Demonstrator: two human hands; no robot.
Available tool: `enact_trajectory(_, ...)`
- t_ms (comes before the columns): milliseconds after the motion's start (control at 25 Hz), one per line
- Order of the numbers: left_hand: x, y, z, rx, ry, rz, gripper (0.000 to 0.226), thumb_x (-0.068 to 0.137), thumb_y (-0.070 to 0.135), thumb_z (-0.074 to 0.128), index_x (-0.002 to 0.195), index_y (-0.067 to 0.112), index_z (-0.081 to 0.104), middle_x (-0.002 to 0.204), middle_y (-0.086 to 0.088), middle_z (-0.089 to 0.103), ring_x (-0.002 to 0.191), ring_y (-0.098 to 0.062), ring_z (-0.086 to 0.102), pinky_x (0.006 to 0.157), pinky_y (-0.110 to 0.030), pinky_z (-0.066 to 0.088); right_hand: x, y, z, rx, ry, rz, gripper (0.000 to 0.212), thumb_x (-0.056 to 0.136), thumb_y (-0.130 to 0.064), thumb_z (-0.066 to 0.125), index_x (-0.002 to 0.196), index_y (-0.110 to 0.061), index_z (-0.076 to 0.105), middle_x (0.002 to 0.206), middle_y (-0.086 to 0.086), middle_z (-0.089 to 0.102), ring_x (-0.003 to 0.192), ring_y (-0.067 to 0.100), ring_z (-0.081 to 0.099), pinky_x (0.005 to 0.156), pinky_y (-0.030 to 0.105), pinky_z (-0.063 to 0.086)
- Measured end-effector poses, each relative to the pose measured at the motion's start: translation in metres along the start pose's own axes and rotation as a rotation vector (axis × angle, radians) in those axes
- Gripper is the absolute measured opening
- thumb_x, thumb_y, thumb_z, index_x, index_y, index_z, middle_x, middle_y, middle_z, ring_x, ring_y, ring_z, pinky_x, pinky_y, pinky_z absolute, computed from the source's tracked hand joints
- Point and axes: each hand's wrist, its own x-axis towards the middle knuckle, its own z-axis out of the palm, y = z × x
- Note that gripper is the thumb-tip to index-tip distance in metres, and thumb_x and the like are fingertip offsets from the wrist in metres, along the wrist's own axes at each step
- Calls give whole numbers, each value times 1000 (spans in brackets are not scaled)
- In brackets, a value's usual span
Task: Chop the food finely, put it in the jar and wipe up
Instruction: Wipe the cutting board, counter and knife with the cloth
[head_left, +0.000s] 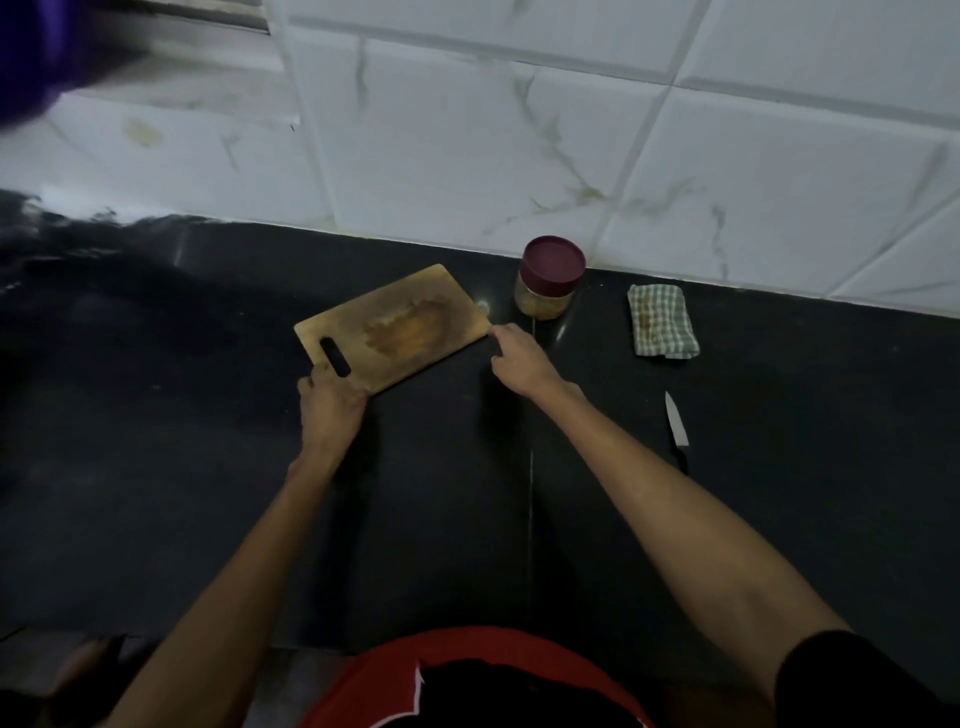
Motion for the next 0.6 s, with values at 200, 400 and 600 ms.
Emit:
enact_trajectory(200,24,-9,4,48,34,-157,48,90,30,53,126,1,40,130,-17,35,100,-35,53,83,-42,43,46,-8,1,-69,-25,72,30,90,1,46,119,0,53,130,20,48,122,37,47,100,43,40)
enact_trajectory(400,32,-9,10,205,121,-142,49,92,42,53,121,3,43,125,-15,38,95,-36,56,79,-46,45,81,-18,6,-176,-15,119,33,101,-18,44,128,-1,51,134,19,44,123,37,46,98,45,41)
enact_trajectory(600,34,-9,14,229,217,-127,43,94,39,51,122,7,45,125,-15,38,93,-36,56,72,-44,43,99,-24,11,-178,-22,178,35,95,-8,46,129,0,51,136,20,40,126,38,41,103,45,41)
